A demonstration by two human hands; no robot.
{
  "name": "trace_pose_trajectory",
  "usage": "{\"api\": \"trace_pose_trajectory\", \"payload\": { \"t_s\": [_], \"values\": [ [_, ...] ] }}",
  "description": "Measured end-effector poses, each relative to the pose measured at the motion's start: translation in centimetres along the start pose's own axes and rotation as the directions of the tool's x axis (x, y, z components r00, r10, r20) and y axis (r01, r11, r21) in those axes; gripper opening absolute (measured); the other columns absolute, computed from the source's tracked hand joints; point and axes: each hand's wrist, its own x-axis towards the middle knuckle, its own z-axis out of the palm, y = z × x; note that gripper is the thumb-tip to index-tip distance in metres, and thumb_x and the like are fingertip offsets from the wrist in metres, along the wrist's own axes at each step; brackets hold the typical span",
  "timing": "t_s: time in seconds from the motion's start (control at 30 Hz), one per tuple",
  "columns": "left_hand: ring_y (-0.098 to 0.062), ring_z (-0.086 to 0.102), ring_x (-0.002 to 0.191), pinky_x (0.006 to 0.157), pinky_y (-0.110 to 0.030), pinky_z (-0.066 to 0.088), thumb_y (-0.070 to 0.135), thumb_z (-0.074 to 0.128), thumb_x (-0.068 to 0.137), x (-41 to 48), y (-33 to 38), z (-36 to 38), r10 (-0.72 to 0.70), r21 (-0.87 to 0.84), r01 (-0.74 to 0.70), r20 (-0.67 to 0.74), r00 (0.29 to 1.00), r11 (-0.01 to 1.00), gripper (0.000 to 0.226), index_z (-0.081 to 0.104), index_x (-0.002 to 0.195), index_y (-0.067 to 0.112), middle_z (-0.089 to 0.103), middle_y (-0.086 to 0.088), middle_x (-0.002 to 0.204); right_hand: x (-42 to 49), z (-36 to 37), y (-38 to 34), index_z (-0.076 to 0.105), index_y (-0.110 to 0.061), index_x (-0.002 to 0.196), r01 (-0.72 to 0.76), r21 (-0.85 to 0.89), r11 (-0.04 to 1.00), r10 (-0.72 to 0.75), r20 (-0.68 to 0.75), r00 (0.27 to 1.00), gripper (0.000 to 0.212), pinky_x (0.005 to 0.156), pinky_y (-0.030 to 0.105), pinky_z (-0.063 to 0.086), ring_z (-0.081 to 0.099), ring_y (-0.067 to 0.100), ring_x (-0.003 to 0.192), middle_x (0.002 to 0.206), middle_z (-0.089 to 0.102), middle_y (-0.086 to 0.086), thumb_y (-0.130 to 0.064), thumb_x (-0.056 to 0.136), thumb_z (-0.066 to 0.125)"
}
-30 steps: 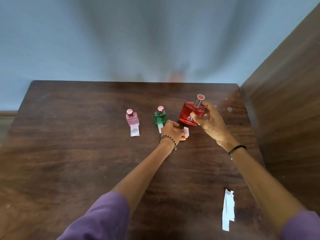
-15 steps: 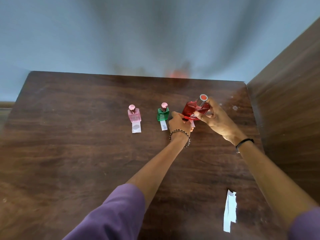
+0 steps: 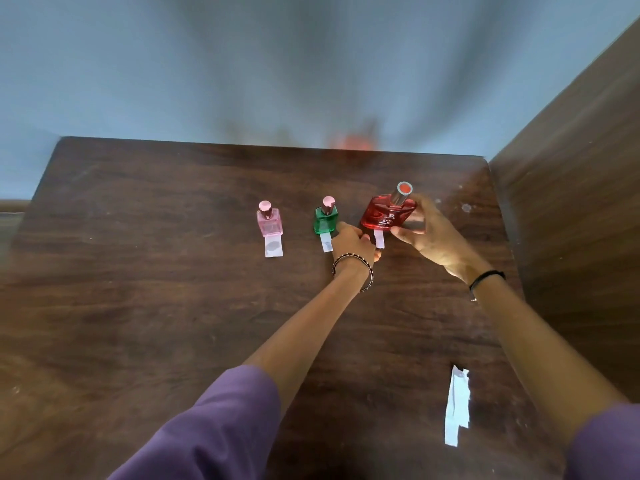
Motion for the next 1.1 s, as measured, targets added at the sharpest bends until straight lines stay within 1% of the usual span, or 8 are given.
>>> {"api": "trace_pose_trajectory", "payload": {
  "t_s": [0.2,0.3,0.47,0.57,0.63,0.8,0.97,1.1],
  "values": [
    [-0.031,0.068,0.067,0.076,-0.050,0.062,-0.003,0.054,0.095,-2.7,-2.6,-0.5,-0.007,0.001,0.007,0.006,1.000,1.000,0.013,0.048,0.095,0.008,0.068,-0.027,0.096,-3.6,1.3,2.4,0.045,-0.010,0.143,-0.108,-0.042,0.993,0.100,-0.157,0.983,0.060,0.105,0.034,0.045,0.057,0.019,0.128,0.138,0.063,0.006,-0.001,0.091,0.074],
    [-0.030,0.074,0.074,0.077,-0.046,0.062,0.003,0.058,0.093,-5.0,-4.5,-0.7,0.070,0.131,-0.075,0.046,0.996,0.989,0.012,0.055,0.089,0.013,0.072,-0.018,0.091,-6.5,2.3,3.5,0.049,-0.008,0.139,-0.095,-0.109,0.989,0.072,-0.195,0.978,0.057,0.100,0.033,0.048,0.058,0.022,0.127,0.137,0.064,0.008,0.000,0.089,0.074],
    [-0.029,0.073,0.084,0.081,-0.042,0.060,0.003,0.063,0.087,-9.2,-7.1,-0.7,0.156,0.322,-0.218,0.207,0.966,0.921,0.007,0.067,0.087,0.009,0.074,-0.014,0.086,-12.7,3.7,4.8,0.059,-0.016,0.134,-0.023,-0.300,0.954,-0.005,-0.091,0.996,0.045,0.089,0.019,0.045,0.058,0.018,0.122,0.138,0.060,0.002,-0.005,0.092,0.072],
    [-0.021,0.071,0.087,0.087,-0.036,0.057,0.006,0.062,0.088,-11.5,-8.2,-0.9,0.177,0.411,-0.305,0.320,0.931,0.859,0.011,0.071,0.094,0.010,0.075,-0.007,0.094,-16.5,4.0,5.2,0.060,-0.013,0.134,-0.004,-0.318,0.948,-0.026,-0.091,0.996,0.043,0.098,0.021,0.041,0.057,0.020,0.126,0.139,0.061,0.003,-0.004,0.093,0.070],
    [-0.015,0.068,0.092,0.088,-0.033,0.055,0.011,0.060,0.089,-13.0,-9.2,-1.0,0.212,0.497,-0.417,0.416,0.884,0.761,0.016,0.073,0.096,0.017,0.074,0.001,0.100,-19.3,4.2,5.7,0.065,-0.010,0.129,0.004,-0.303,0.953,-0.056,-0.164,0.985,0.038,0.102,0.029,0.045,0.060,0.021,0.124,0.134,0.065,0.004,-0.001,0.092,0.069],
    [-0.015,0.053,0.110,0.092,-0.031,0.045,0.017,0.060,0.089,-15.6,-11.5,-1.3,0.313,0.577,-0.721,0.654,0.689,0.384,0.023,0.072,0.106,0.025,0.068,0.008,0.113,-25.5,5.9,8.7,0.078,-0.008,0.111,-0.022,-0.384,0.923,-0.119,-0.339,0.933,0.023,0.105,0.046,0.050,0.063,0.031,0.126,0.128,0.071,0.011,0.002,0.091,0.072],
    [-0.013,0.037,0.141,0.102,-0.037,0.033,0.028,0.057,0.093,-17.0,-13.0,-1.3,0.263,0.547,-0.833,0.793,0.549,0.089,0.040,0.058,0.134,0.028,0.046,0.012,0.151,-28.7,7.8,10.6,0.056,-0.001,0.143,-0.065,-0.508,0.859,-0.078,-0.255,0.964,0.042,0.116,0.045,0.041,0.038,0.030,0.149,0.157,0.046,0.013,-0.004,0.102,0.056],
    [-0.011,0.023,0.150,0.111,-0.038,0.026,0.030,0.053,0.097,-18.0,-13.8,-1.0,0.197,0.527,-0.849,0.835,0.513,-0.025,0.051,0.044,0.147,0.027,0.028,0.010,0.162,-29.6,6.9,11.7,0.037,-0.009,0.157,-0.070,-0.538,0.840,-0.025,-0.168,0.986,0.062,0.124,0.035,0.025,0.020,0.021,0.157,0.167,0.027,0.006,0.006,0.097,0.049]
  ]
}}
